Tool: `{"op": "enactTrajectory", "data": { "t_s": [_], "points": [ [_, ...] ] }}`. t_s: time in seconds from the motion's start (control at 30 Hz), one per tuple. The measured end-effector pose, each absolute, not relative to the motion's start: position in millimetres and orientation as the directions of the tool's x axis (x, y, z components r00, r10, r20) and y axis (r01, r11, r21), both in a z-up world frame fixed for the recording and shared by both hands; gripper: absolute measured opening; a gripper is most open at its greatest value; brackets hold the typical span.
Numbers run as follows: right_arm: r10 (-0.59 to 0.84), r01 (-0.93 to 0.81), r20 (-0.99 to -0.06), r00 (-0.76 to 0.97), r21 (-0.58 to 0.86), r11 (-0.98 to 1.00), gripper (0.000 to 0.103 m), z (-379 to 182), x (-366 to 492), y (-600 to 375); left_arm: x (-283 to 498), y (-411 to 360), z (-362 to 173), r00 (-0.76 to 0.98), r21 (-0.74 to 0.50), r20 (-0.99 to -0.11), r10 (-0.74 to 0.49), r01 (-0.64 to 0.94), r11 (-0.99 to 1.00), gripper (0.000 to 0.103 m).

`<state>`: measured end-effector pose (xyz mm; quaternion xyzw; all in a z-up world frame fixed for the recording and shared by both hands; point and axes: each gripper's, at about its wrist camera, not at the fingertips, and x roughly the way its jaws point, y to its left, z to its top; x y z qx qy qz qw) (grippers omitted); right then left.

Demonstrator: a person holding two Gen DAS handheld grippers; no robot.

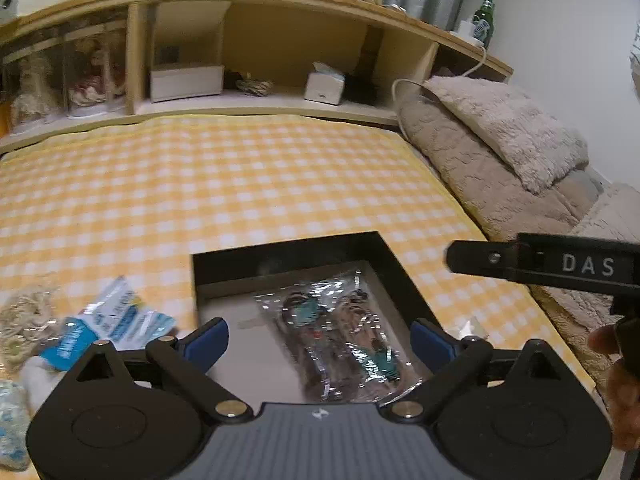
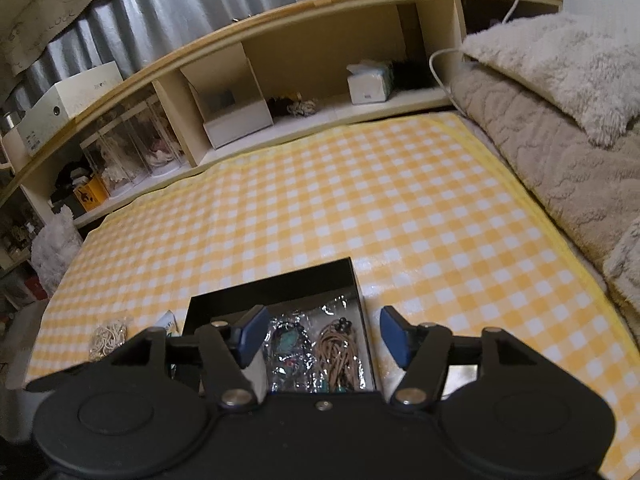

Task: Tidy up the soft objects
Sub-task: 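Lower both cord bags into the black box and open both tools, then move the left tool to the floral pouch while the right tool reaches the white packet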

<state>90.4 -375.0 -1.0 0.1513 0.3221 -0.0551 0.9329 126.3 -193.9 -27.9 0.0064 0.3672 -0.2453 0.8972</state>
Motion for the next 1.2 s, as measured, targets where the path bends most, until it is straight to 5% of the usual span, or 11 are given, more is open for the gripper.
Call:
{"op": "enactTrajectory", "data": {
  "t_s": [0.27,0.53,1.2],
  "points": [
    [-0.036,0.208,-0.603,0.797,0.218,0.954,0.078,9,73,-367,115,-161,-11,0.653,-0.146,-0.641,-0.404,0.414,0.899,0.103],
    [-0.075,0.228,-0.590,0.804,0.189,0.955,0.102,13,58,-358,108,-133,1,0.675,-0.145,-0.622,-0.396,0.398,0.906,0.103],
    [-0.084,0.202,-0.553,0.829,0.156,0.967,0.103,2,67,-313,118,-20,12,0.797,-0.057,-0.548,-0.254,0.267,0.962,0.103]
  ]
}}
